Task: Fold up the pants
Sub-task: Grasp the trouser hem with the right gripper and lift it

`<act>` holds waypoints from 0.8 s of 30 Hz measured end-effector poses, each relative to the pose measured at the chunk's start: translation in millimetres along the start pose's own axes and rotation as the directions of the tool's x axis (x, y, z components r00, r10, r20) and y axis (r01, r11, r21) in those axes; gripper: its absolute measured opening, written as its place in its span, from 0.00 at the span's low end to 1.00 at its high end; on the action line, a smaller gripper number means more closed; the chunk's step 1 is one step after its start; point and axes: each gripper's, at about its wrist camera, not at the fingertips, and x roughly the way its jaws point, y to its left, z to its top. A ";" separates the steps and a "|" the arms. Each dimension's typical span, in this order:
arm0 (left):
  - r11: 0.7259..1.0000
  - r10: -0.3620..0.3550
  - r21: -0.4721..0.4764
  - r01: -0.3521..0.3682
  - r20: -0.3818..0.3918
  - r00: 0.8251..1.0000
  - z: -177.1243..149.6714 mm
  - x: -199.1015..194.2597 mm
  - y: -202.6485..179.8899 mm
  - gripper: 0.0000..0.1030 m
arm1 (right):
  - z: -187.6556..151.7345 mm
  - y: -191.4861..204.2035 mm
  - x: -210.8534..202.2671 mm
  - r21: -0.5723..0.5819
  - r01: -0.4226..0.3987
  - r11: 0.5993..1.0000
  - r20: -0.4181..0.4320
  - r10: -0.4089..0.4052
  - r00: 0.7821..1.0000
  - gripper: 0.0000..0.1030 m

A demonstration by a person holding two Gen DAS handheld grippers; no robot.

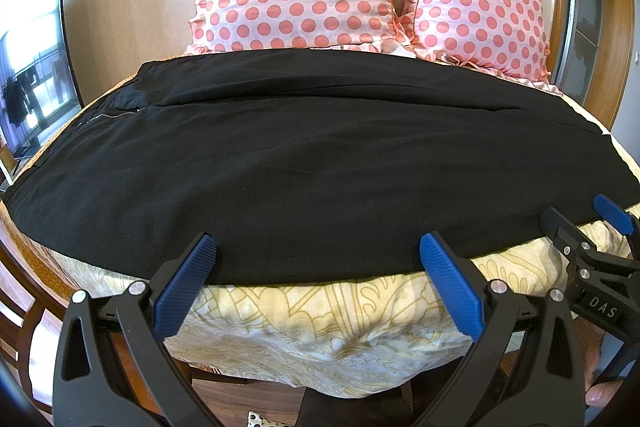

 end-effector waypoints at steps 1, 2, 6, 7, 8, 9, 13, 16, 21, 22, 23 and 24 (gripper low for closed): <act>1.000 0.000 0.001 0.000 0.000 1.000 0.0 0.0 0.0 0.98 | 4.2 -1.6 1.9 -0.007 -0.013 1.000 -0.010 0.013 1.000 0.99; 1.000 -0.001 0.006 0.001 -0.002 1.000 0.1 0.1 -0.1 0.98 | 5.2 -4.1 1.9 -0.008 -0.028 1.000 -0.019 0.028 0.999 0.99; 1.000 -0.009 0.016 0.009 -0.011 1.000 -0.1 -2.1 3.0 0.98 | 35.1 -38.2 -5.8 0.067 -0.069 0.995 0.015 0.068 0.998 0.99; 1.000 -0.005 0.015 0.005 -0.008 1.000 0.0 -2.0 3.2 0.98 | 48.4 -52.0 -9.9 0.089 -0.058 0.994 0.040 0.055 0.998 0.99; 1.000 0.001 0.015 -0.001 0.001 1.000 1.7 -2.9 5.1 0.98 | 57.9 -63.6 -12.1 0.104 -0.054 0.993 0.053 0.048 0.997 0.99; 1.000 0.002 0.014 -0.002 0.016 1.000 4.7 -4.6 7.8 0.98 | 78.4 -84.7 -11.1 0.138 -0.041 0.990 0.058 0.033 0.998 0.99; 1.000 -0.027 -0.008 0.028 0.083 0.996 14.4 -16.0 21.2 0.98 | 133.7 -150.1 25.5 0.218 0.049 0.975 -0.015 -0.047 0.999 0.99; 0.997 -0.063 -0.028 0.067 0.123 0.990 22.5 -23.0 29.8 0.98 | 169.9 -203.5 80.3 0.335 0.148 0.931 -0.137 -0.107 0.985 0.99; 0.982 -0.159 -0.081 0.174 0.161 0.974 29.7 -18.9 44.7 0.98 | 195.4 -271.8 167.7 0.444 0.338 0.830 -0.318 -0.207 0.925 0.80; 0.979 -0.167 -0.088 0.183 0.163 0.972 32.1 -16.6 46.6 0.98 | 198.3 -278.5 182.2 0.430 0.379 0.819 -0.341 -0.242 0.909 0.74; 0.977 -0.175 -0.093 0.192 0.163 0.971 34.1 -14.0 49.0 0.98 | 200.8 -283.9 195.6 0.418 0.412 0.809 -0.361 -0.268 0.893 0.72; 0.976 -0.179 -0.097 0.196 0.164 0.970 35.6 -11.9 50.5 0.98 | 203.6 -288.9 210.4 0.407 0.450 0.795 -0.378 -0.302 0.875 0.68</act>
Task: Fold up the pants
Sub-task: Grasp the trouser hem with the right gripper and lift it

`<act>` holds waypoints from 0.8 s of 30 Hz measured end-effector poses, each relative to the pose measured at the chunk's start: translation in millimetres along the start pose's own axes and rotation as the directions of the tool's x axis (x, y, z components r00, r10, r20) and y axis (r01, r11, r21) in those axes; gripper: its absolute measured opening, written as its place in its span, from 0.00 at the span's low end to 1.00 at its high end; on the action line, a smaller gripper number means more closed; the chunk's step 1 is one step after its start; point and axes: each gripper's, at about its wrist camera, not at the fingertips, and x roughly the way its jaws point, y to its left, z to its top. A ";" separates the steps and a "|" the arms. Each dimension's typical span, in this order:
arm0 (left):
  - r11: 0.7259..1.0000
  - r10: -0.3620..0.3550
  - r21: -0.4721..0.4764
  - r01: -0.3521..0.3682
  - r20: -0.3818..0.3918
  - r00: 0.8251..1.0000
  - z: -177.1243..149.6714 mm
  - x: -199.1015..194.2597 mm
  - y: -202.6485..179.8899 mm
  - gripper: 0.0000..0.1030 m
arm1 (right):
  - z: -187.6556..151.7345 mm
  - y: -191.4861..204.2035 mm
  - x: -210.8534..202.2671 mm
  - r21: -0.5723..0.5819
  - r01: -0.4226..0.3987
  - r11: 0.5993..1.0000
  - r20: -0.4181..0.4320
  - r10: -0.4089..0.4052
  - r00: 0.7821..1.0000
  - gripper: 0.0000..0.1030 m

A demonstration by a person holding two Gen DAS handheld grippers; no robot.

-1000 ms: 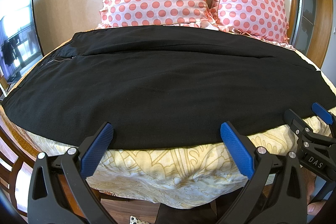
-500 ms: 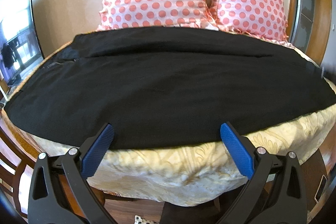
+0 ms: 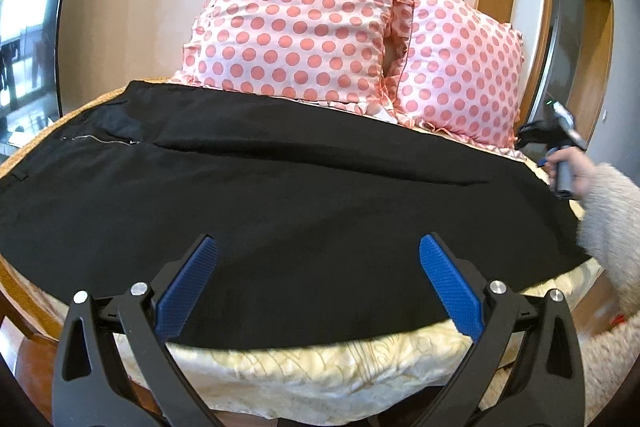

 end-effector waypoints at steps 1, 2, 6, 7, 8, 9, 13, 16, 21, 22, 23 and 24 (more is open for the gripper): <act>1.000 -0.005 -0.004 0.005 0.005 1.000 1.3 0.9 1.9 0.98 | 5.3 1.4 7.8 0.007 0.018 1.000 0.001 -0.018 1.000 0.68; 1.000 -0.015 -0.009 0.015 0.012 1.000 3.6 3.0 4.1 0.98 | 10.5 4.1 16.7 0.017 0.029 0.999 -0.004 -0.029 1.000 0.67; 0.998 -0.055 -0.005 0.055 0.017 0.998 5.5 11.5 4.9 0.98 | 23.6 16.0 48.8 0.064 0.058 0.996 -0.047 -0.055 0.997 0.68; 0.998 -0.064 0.000 0.064 0.012 0.998 6.0 14.7 4.4 0.98 | 26.2 20.1 57.3 0.056 0.082 0.995 -0.063 -0.079 0.995 0.68; 0.998 -0.069 0.005 0.069 0.006 0.998 6.1 18.4 3.3 0.98 | 26.3 22.9 64.1 0.043 0.110 0.993 -0.077 -0.106 0.991 0.68; 0.997 -0.074 0.010 0.074 -0.003 0.997 5.9 22.4 1.9 0.98 | 27.0 23.2 69.6 0.024 0.140 0.990 -0.071 -0.138 0.988 0.68; 0.996 -0.092 0.002 0.092 -0.029 0.995 1.9 30.5 1.5 0.98 | 20.3 16.7 64.6 0.006 0.145 0.989 0.008 -0.145 0.989 0.46; 0.995 -0.098 -0.024 0.097 -0.044 0.994 -0.8 32.7 5.4 0.98 | 16.2 0.2 58.5 0.038 0.087 0.996 0.026 -0.088 0.996 0.10; 0.995 -0.080 -0.059 0.078 -0.046 0.996 -4.6 26.7 12.2 0.98 | 4.4 -29.9 28.1 0.093 -0.110 0.989 0.098 0.101 0.990 0.02; 0.995 -0.076 -0.062 0.073 -0.040 0.996 -4.9 24.0 12.9 0.98 | -2.4 -37.0 11.5 0.106 -0.161 0.981 0.135 0.146 0.980 0.02; 0.996 -0.070 -0.063 0.068 -0.033 0.997 -5.3 20.9 13.2 0.98 | -9.6 -43.4 -5.4 0.115 -0.203 0.972 0.169 0.182 0.969 0.02; 0.996 -0.063 -0.064 0.061 -0.025 0.998 -5.6 17.2 13.7 0.98 | -18.5 -53.4 -24.5 0.124 -0.260 0.958 0.207 0.231 0.951 0.02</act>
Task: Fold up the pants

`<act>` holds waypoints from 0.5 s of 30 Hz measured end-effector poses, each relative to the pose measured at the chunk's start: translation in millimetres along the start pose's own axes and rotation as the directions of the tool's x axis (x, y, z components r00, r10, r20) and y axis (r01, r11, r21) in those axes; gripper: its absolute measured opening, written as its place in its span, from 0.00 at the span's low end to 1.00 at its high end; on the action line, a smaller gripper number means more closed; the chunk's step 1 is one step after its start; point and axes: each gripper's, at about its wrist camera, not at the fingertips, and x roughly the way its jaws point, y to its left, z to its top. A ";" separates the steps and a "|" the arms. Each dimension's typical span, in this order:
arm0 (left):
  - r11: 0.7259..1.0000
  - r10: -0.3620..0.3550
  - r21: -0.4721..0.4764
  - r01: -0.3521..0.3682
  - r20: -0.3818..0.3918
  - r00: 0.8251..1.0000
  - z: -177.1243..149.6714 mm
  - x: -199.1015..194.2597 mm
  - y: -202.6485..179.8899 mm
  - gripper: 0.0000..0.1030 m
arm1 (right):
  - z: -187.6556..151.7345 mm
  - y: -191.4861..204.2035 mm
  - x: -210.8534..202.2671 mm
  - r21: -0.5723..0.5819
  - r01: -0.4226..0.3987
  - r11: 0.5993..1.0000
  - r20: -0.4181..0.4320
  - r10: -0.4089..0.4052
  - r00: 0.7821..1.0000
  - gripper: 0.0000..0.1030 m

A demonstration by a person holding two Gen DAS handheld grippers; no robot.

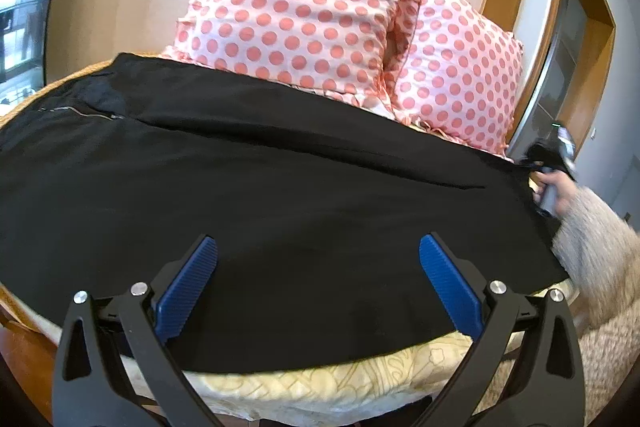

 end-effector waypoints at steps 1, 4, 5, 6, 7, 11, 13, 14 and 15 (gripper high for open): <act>1.000 0.006 -0.001 -0.006 0.008 1.000 -0.3 -3.2 0.3 0.98 | -4.5 -6.6 -21.5 0.016 -0.055 0.998 0.030 0.055 0.998 0.02; 1.000 0.013 -0.017 -0.013 0.016 1.000 -0.7 -8.4 1.8 0.98 | -33.1 -26.6 -93.2 0.032 -0.186 0.982 0.109 0.182 0.977 0.02; 1.000 0.008 -0.028 -0.008 0.018 1.000 -1.3 -9.9 2.2 0.98 | -42.8 -34.3 -107.7 0.034 -0.211 0.977 0.117 0.206 0.971 0.02; 0.999 0.005 -0.034 -0.004 0.019 1.000 -1.4 -10.6 1.7 0.98 | -58.3 -47.9 -123.4 0.043 -0.236 0.971 0.121 0.229 0.966 0.02; 0.999 0.001 -0.039 -0.001 0.020 1.000 -1.7 -11.2 0.9 0.98 | -74.5 -58.7 -137.9 0.054 -0.249 0.967 0.115 0.241 0.964 0.02; 0.999 -0.011 -0.037 0.012 0.017 1.000 -2.2 -11.1 -6.7 0.98 | -125.6 -93.1 -144.4 0.112 -0.233 0.966 0.000 0.234 0.972 0.02; 0.999 -0.018 -0.036 0.018 0.008 1.000 -1.1 -9.6 -11.4 0.98 | -136.4 -99.2 -143.9 0.133 -0.243 0.961 -0.032 0.249 0.968 0.02; 0.999 -0.014 -0.038 0.015 0.004 1.000 -0.3 -9.1 -13.2 0.98 | -138.8 -100.9 -143.2 0.136 -0.238 0.962 -0.039 0.245 0.969 0.02; 0.999 -0.008 -0.042 0.008 0.001 1.000 0.2 -9.1 -14.3 0.98 | -139.0 -101.8 -142.6 0.145 -0.245 0.959 -0.045 0.254 0.966 0.02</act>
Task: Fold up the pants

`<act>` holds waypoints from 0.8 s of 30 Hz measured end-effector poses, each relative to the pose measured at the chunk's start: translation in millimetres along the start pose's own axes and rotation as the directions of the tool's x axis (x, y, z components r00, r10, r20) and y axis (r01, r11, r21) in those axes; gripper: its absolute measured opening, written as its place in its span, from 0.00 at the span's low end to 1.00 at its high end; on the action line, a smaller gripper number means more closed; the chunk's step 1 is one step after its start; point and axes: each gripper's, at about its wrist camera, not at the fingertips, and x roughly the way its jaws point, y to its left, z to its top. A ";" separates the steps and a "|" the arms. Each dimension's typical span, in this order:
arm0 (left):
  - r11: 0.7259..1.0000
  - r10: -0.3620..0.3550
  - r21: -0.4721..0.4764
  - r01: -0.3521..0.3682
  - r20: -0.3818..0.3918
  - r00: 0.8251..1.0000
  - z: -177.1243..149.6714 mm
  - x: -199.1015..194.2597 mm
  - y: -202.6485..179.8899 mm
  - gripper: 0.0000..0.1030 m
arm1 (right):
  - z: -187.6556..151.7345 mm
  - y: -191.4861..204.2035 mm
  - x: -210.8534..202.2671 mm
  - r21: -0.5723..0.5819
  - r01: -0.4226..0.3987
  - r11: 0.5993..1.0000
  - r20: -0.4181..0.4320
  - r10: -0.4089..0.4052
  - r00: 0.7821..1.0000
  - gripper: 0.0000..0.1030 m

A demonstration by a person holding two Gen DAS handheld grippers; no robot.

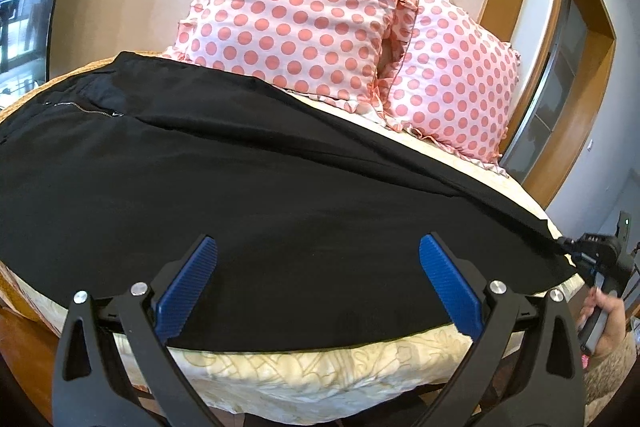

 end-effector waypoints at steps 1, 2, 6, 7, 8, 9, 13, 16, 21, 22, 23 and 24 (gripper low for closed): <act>1.000 0.010 -0.005 -0.010 -0.001 1.000 0.3 -0.5 -0.1 0.98 | 1.2 -0.3 1.8 0.015 -0.009 1.000 -0.012 0.009 1.000 0.03; 1.000 0.024 -0.013 -0.024 -0.001 1.000 0.7 -1.4 1.0 0.98 | -0.3 -2.2 -0.5 0.029 -0.011 1.000 -0.021 0.012 1.000 0.04; 0.997 0.041 -0.069 -0.043 -0.017 0.999 2.6 -3.4 12.6 0.98 | -3.9 -17.2 2.1 0.135 -0.029 0.990 -0.090 0.041 0.995 0.23; 0.996 0.035 -0.082 -0.037 -0.021 0.999 2.9 -3.4 15.4 0.98 | -4.4 -18.8 3.8 0.155 -0.035 0.987 -0.100 0.051 0.994 0.33; 0.995 0.024 -0.096 -0.027 -0.027 0.999 2.6 -3.1 17.8 0.98 | -5.5 -21.1 5.6 0.174 -0.045 0.984 -0.107 0.065 0.992 0.36; 0.994 0.022 -0.102 -0.025 -0.032 0.999 3.0 -2.1 18.8 0.98 | -6.3 -22.8 7.7 0.194 -0.058 0.979 -0.113 0.081 0.990 0.38; 0.995 0.021 -0.093 -0.025 -0.044 0.999 2.4 2.3 16.7 0.98 | -5.0 -23.3 11.1 0.207 -0.056 0.977 -0.100 0.078 0.992 0.38; 0.997 0.039 -0.069 -0.041 -0.027 0.999 6.9 3.7 13.8 0.98 | -0.5 -23.2 15.3 0.187 -0.055 0.981 -0.039 0.063 0.997 0.30; 0.996 0.040 -0.080 -0.041 -0.023 0.999 55.4 11.0 26.4 0.98 | 19.9 -30.4 13.3 0.137 -0.148 0.979 0.064 0.141 0.988 0.04; 0.995 0.054 -0.088 -0.055 -0.017 0.998 69.0 13.5 31.1 0.98 | 24.2 -32.3 0.6 0.121 -0.183 0.976 0.124 0.168 0.978 0.04; 0.992 0.078 -0.101 -0.078 -0.012 0.997 87.4 18.6 37.8 0.98 | 25.5 -34.1 -7.7 0.113 -0.203 0.973 0.160 0.184 0.970 0.04; 0.989 0.097 -0.108 -0.098 -0.016 0.995 100.6 24.5 42.3 0.98 | 25.4 -38.0 -19.1 0.109 -0.221 0.969 0.207 0.195 0.959 0.04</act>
